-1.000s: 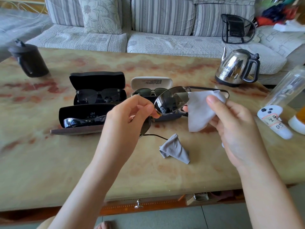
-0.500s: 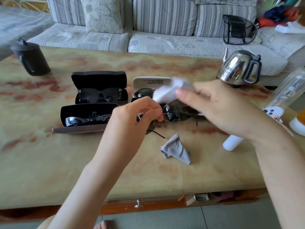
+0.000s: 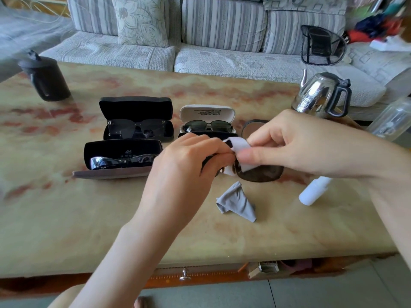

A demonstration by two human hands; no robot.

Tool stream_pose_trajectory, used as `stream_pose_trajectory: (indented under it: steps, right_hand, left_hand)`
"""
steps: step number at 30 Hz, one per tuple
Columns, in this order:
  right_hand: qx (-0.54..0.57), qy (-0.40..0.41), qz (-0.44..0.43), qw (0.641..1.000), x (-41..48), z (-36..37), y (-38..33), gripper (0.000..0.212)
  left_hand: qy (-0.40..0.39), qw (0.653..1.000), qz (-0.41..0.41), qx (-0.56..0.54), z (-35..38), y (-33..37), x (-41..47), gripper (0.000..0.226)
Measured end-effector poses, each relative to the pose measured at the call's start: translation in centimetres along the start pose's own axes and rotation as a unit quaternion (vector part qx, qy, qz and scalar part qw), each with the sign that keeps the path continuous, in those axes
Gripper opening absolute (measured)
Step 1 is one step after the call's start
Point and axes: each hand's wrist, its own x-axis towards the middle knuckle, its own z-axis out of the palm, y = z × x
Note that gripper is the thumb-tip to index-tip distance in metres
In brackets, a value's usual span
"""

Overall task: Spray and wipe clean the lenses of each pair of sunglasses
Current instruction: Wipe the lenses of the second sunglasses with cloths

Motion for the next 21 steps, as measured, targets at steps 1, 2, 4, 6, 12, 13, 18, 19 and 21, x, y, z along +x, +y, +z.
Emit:
stream_pose_trajectory:
  steps: [1,2,4,6,12,13,18,19,21]
  right_hand:
    - [0.001,-0.003,0.003,1.000,0.0,0.1,0.1,0.023]
    - [-0.006,-0.007,0.007,1.000,0.0,0.2,0.2,0.021]
    - [-0.035,-0.012,0.009,0.999,0.2,0.5,0.3,0.028]
    - [-0.054,-0.009,0.017,0.998,0.3,0.5,0.2,0.040]
    - [-0.004,-0.034,0.033,0.999,-0.9,-1.0,0.8,0.041]
    - [0.011,-0.038,0.037,0.999,-1.1,-1.3,1.1,0.035]
    - [0.037,-0.054,0.039,0.997,-1.0,-0.8,1.3,0.010]
    - [0.032,-0.048,0.036,0.998,-0.7,-0.4,1.1,0.009]
    - [0.037,-0.037,0.018,0.998,0.0,0.5,0.7,0.007]
  left_hand:
    - [0.000,1.000,0.006,0.006,0.0,0.0,0.0,0.010]
    - [-0.001,1.000,0.014,0.016,0.1,0.0,0.0,0.011]
    - [-0.003,0.999,0.032,0.036,0.1,0.0,-0.1,0.011]
    - [-0.006,0.998,0.042,0.041,0.1,0.0,-0.1,0.013]
    - [-0.015,0.999,0.037,0.030,-0.2,0.0,0.0,0.013]
    - [-0.014,0.999,0.028,0.028,-0.3,0.0,0.0,0.012]
    - [-0.016,0.999,0.033,0.023,-0.3,-0.3,0.0,0.011]
    - [-0.016,0.999,0.040,0.031,-0.3,-0.4,0.1,0.012]
    - [-0.017,0.997,0.057,0.054,-0.3,-0.5,0.1,0.013]
